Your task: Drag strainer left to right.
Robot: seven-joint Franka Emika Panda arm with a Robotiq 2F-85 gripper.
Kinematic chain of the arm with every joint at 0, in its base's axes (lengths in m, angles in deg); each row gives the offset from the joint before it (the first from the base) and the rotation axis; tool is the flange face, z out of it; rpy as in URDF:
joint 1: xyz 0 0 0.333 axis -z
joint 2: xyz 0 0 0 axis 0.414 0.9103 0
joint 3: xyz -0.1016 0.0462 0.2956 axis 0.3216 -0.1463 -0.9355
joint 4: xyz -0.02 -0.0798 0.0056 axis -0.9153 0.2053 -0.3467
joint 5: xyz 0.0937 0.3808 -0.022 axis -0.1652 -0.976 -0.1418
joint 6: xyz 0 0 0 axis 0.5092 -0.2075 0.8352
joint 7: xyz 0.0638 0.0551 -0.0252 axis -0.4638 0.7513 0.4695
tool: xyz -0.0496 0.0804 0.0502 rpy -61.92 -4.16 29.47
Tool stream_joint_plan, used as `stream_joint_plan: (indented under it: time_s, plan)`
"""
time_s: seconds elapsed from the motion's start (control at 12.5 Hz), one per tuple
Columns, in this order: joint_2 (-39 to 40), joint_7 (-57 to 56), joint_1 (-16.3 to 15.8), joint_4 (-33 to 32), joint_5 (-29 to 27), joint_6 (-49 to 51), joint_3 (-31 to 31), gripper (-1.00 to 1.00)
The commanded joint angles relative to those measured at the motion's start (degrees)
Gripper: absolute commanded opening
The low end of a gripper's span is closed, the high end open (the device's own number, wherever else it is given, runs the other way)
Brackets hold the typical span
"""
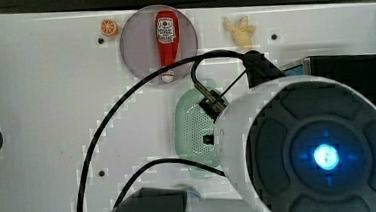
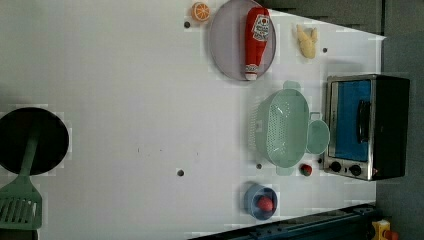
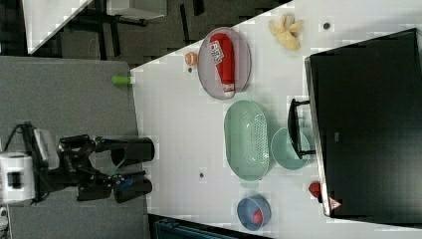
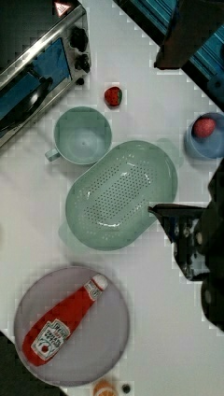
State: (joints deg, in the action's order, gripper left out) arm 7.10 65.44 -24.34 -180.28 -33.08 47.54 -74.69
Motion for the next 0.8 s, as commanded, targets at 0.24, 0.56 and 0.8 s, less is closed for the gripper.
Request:
stream_joint_plan:
  time_s: [0.24,0.56,0.8]
  plan:
    - [2.3,-3.2,-0.8,-0.9,-0.4,0.6,0.6,1.0]
    - [2.9,-3.2,-0.8,-0.9,-0.4,0.6,0.6,1.0]
    - [3.2,-3.2,-0.8,-0.9,-0.4,0.6,0.6,1.0]
